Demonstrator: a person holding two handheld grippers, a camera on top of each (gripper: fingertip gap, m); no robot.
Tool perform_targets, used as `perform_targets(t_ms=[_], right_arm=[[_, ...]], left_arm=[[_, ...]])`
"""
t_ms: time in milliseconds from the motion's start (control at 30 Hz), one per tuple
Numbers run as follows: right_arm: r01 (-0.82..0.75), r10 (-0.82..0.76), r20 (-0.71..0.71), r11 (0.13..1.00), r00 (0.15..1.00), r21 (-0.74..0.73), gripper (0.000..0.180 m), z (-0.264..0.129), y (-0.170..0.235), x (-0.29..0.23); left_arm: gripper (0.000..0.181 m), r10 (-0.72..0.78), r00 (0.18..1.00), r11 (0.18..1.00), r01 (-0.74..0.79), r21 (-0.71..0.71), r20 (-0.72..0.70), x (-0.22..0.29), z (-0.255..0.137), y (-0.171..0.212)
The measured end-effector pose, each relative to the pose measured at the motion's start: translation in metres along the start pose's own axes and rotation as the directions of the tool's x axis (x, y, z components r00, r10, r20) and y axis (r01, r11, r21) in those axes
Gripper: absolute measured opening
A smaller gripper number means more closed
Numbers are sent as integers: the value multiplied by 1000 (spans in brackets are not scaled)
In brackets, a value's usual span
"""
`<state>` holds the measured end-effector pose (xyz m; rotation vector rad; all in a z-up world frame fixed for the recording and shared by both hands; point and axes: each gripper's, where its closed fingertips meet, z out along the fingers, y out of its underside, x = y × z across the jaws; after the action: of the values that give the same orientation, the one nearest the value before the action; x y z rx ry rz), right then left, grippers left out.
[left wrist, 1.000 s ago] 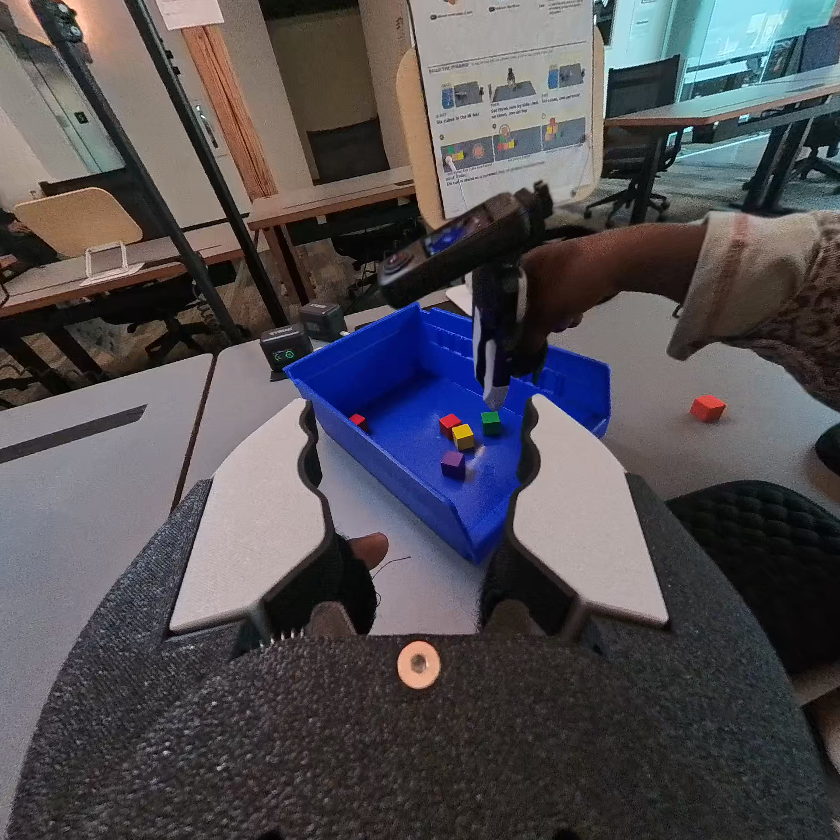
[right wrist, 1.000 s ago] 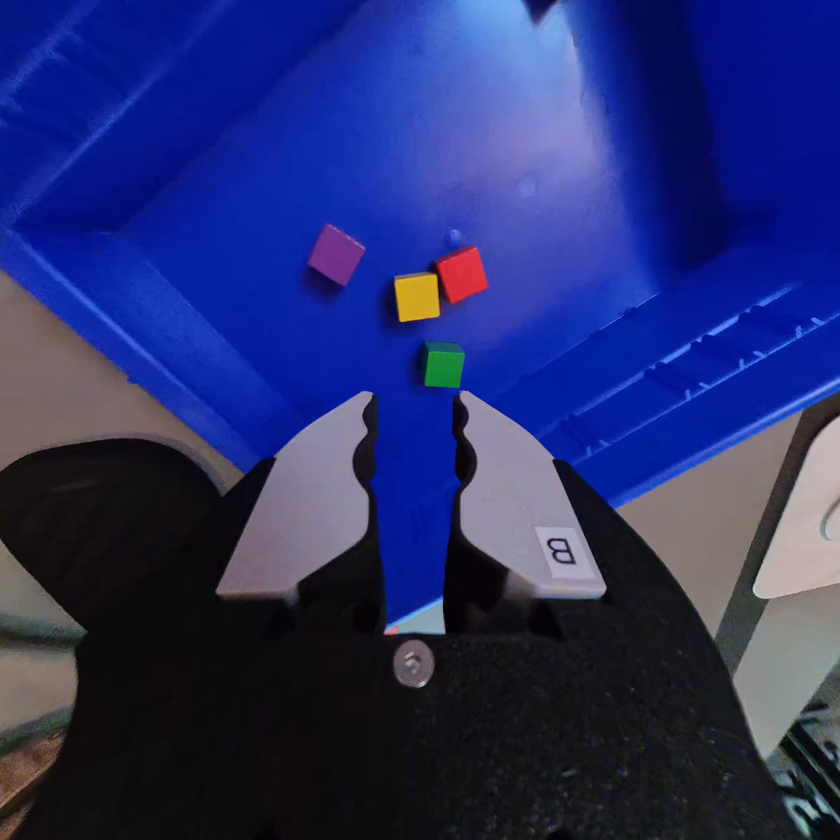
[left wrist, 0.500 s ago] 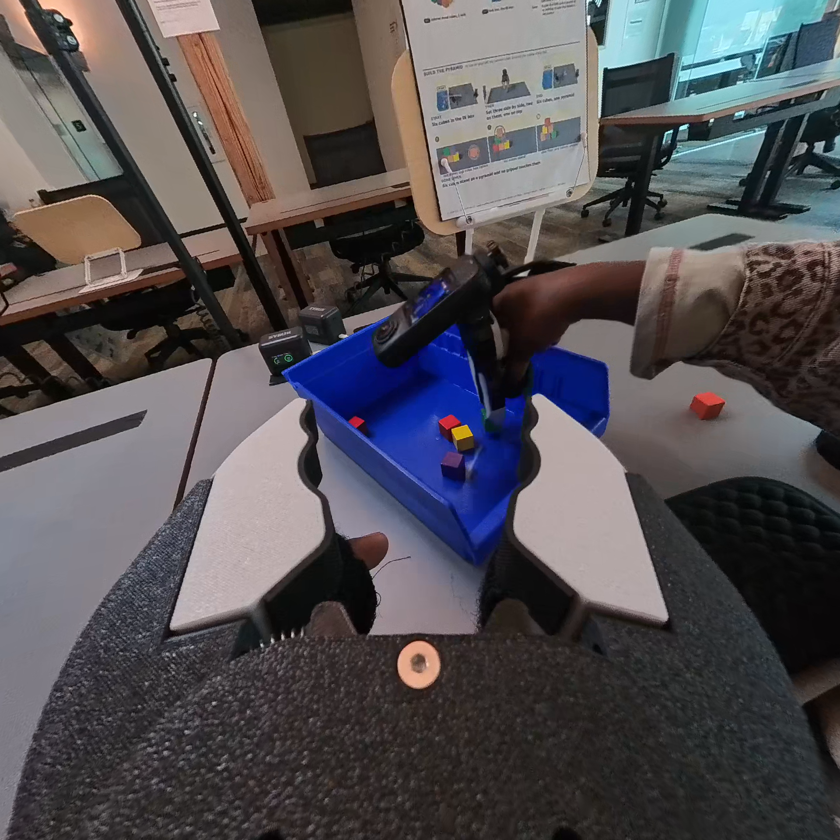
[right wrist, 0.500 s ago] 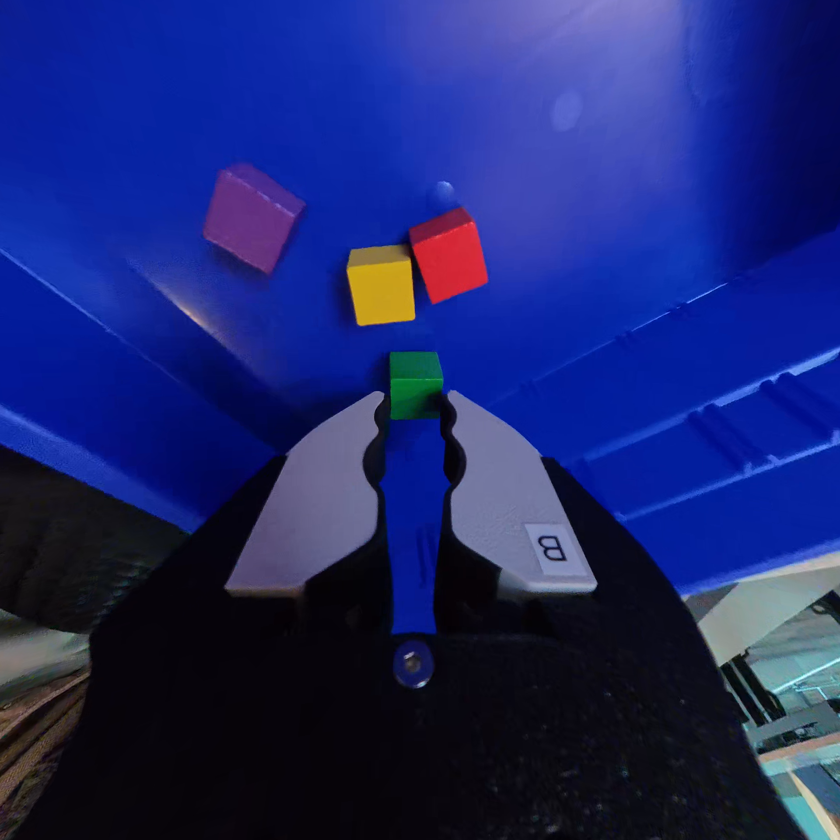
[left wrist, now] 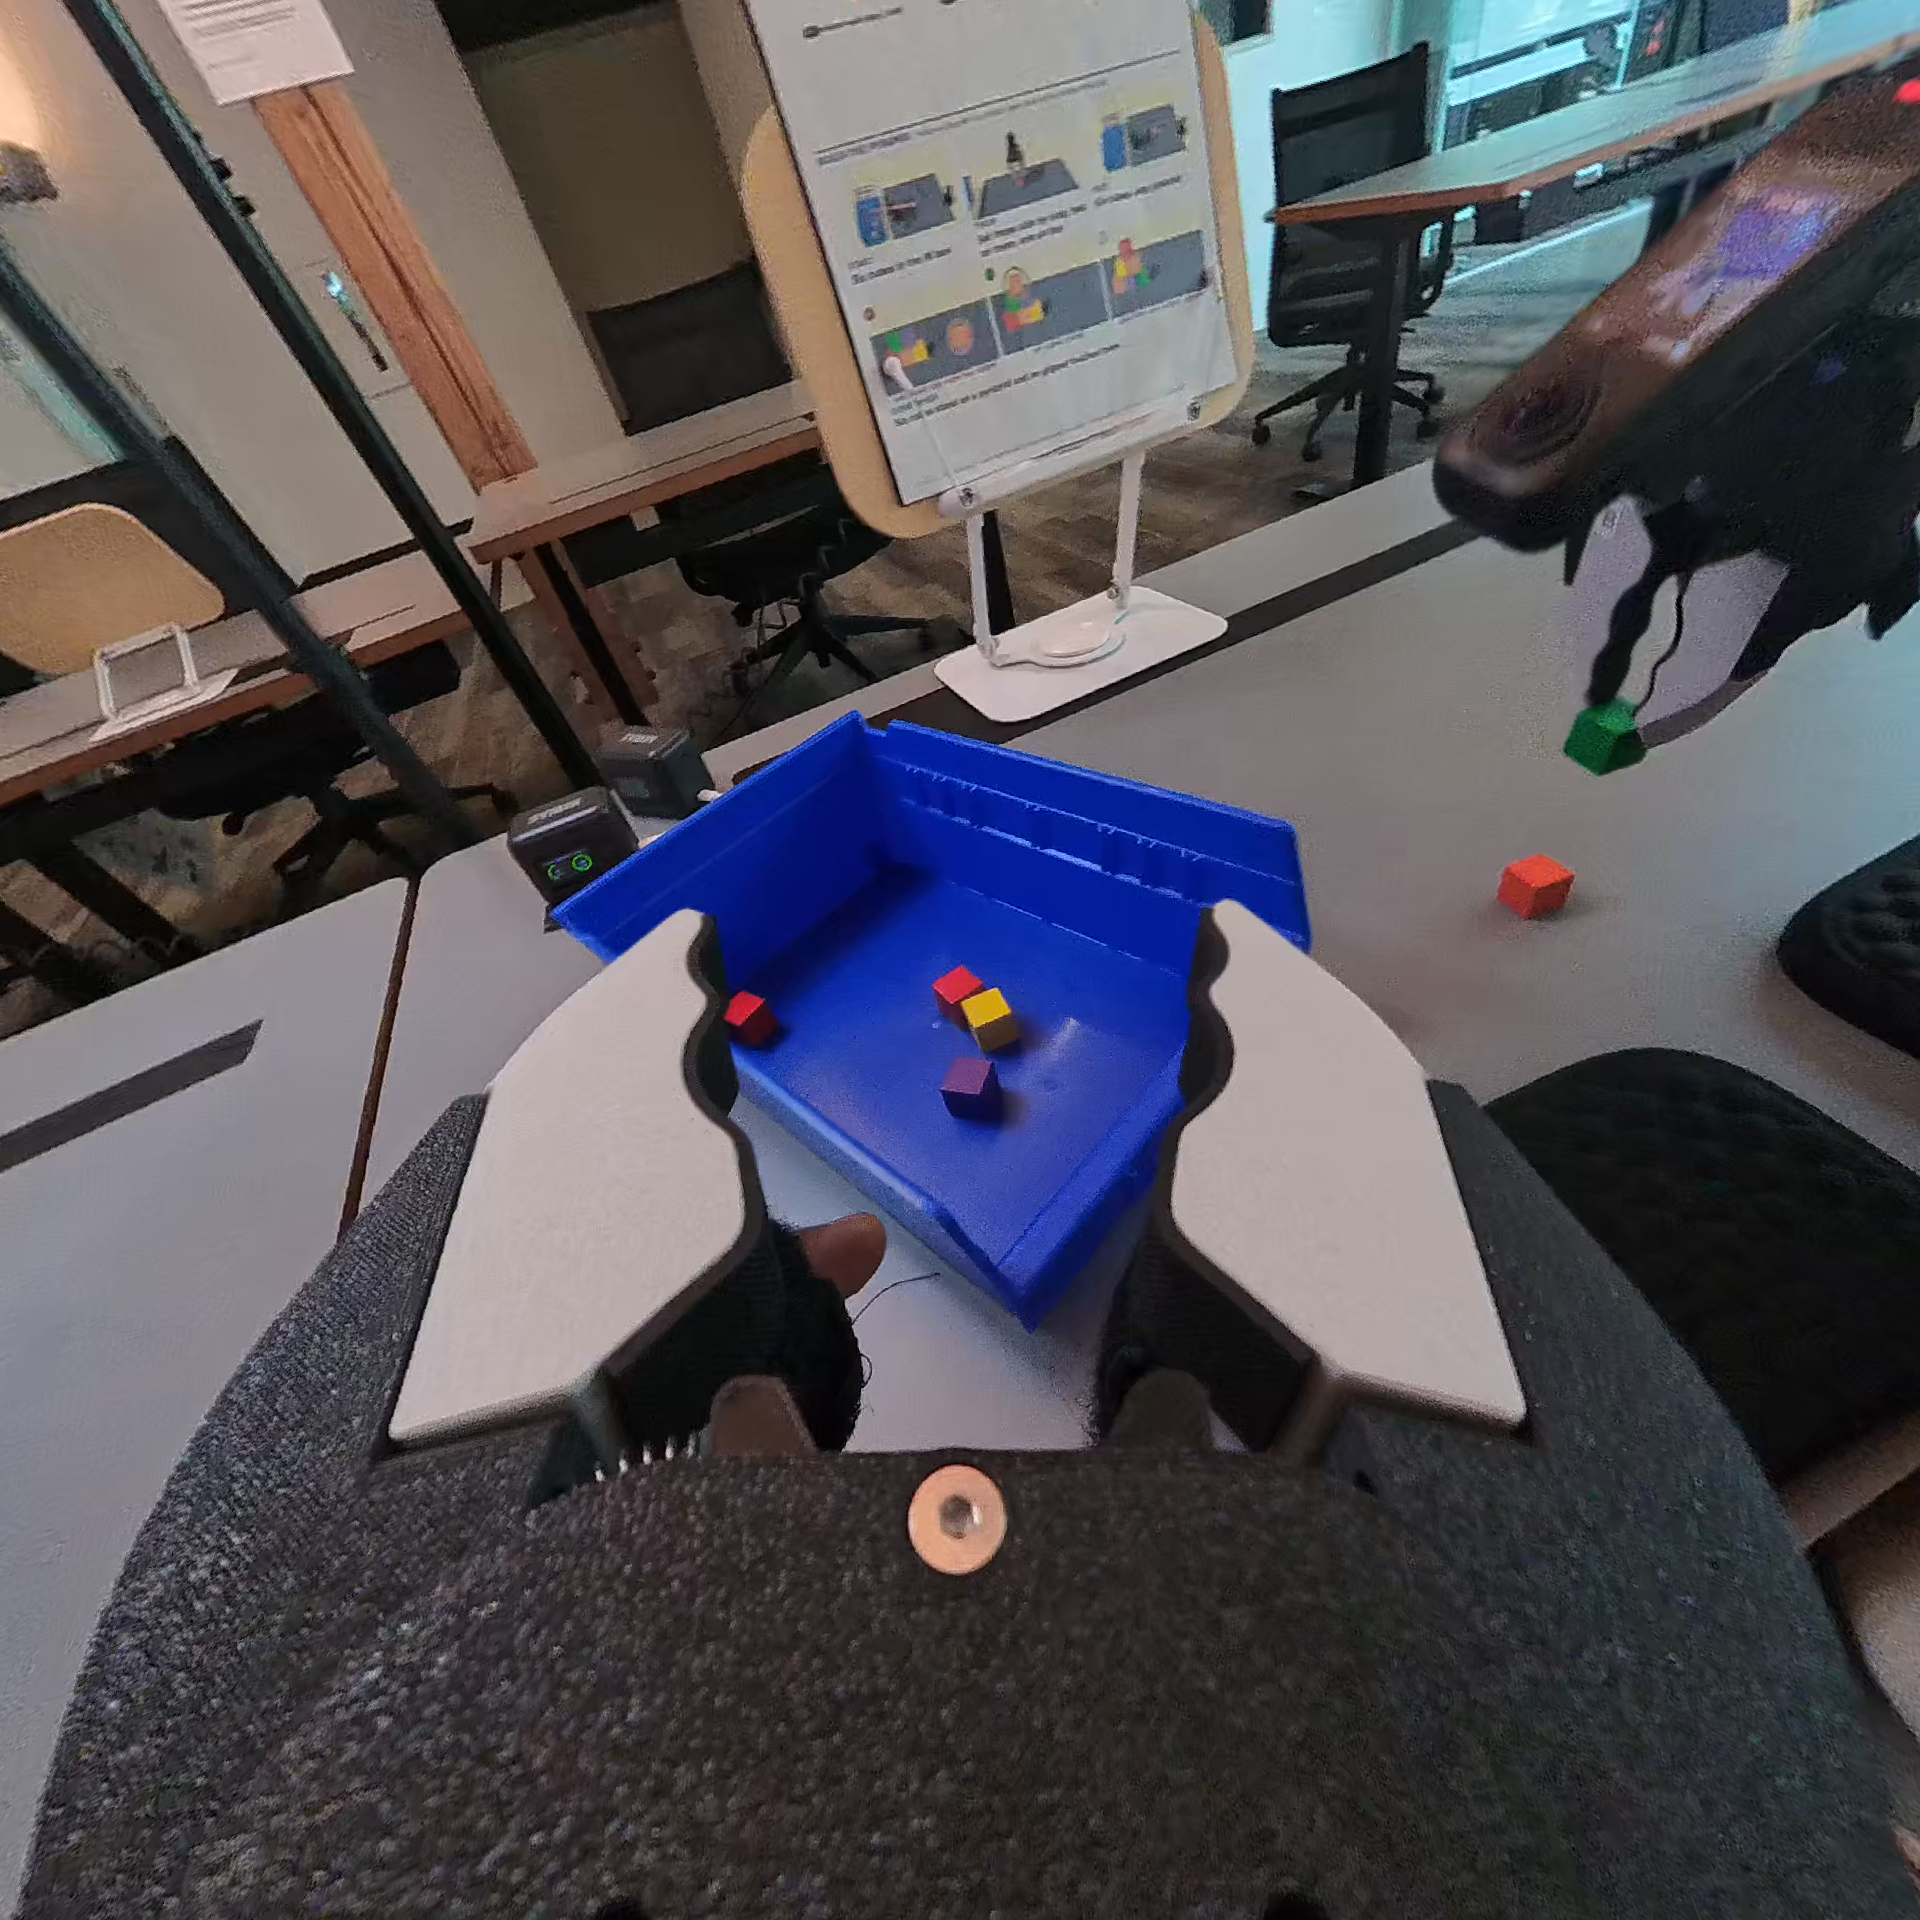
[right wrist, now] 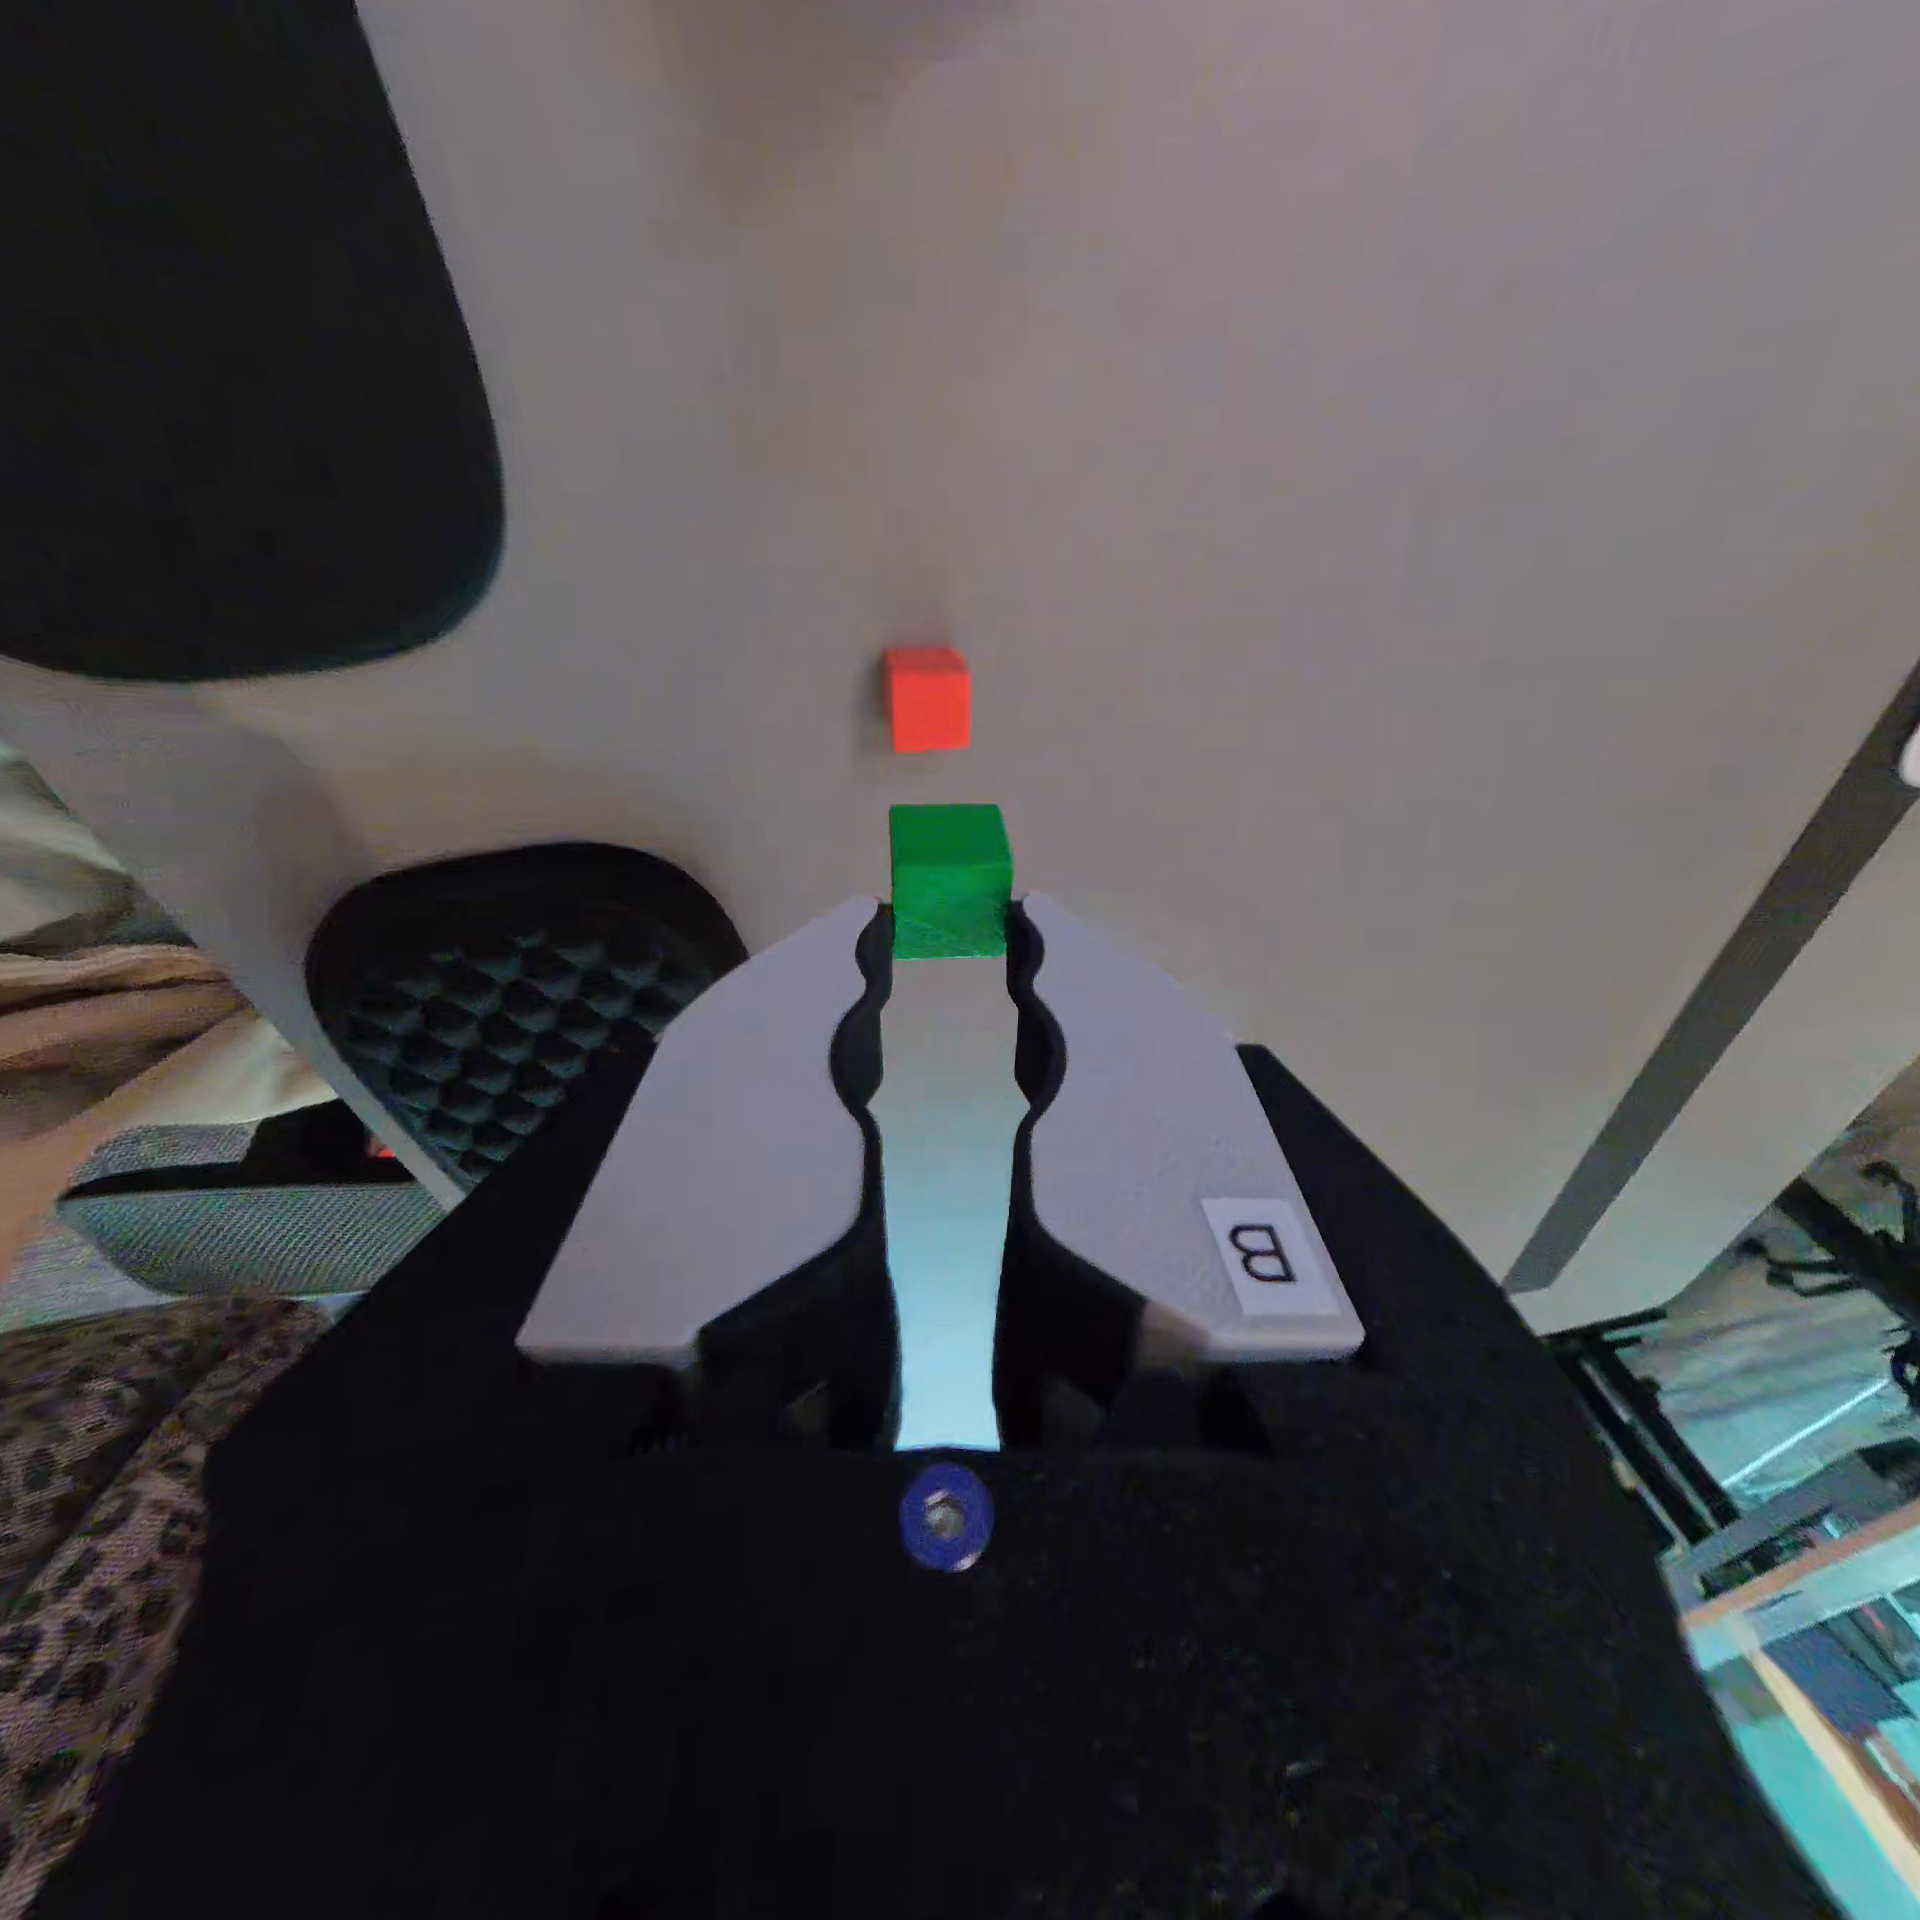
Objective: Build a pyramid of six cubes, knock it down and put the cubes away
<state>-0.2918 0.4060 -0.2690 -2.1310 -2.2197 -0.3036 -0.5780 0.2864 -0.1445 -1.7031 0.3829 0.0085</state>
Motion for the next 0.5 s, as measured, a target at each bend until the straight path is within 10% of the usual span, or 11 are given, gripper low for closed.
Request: perform_targets(t_ms=[500], right_arm=[[16,-13,57,999,998,-50,21,87,21,-9]], left_arm=[[83,73,996,997,-74,-9,-60,23,14,-7]])
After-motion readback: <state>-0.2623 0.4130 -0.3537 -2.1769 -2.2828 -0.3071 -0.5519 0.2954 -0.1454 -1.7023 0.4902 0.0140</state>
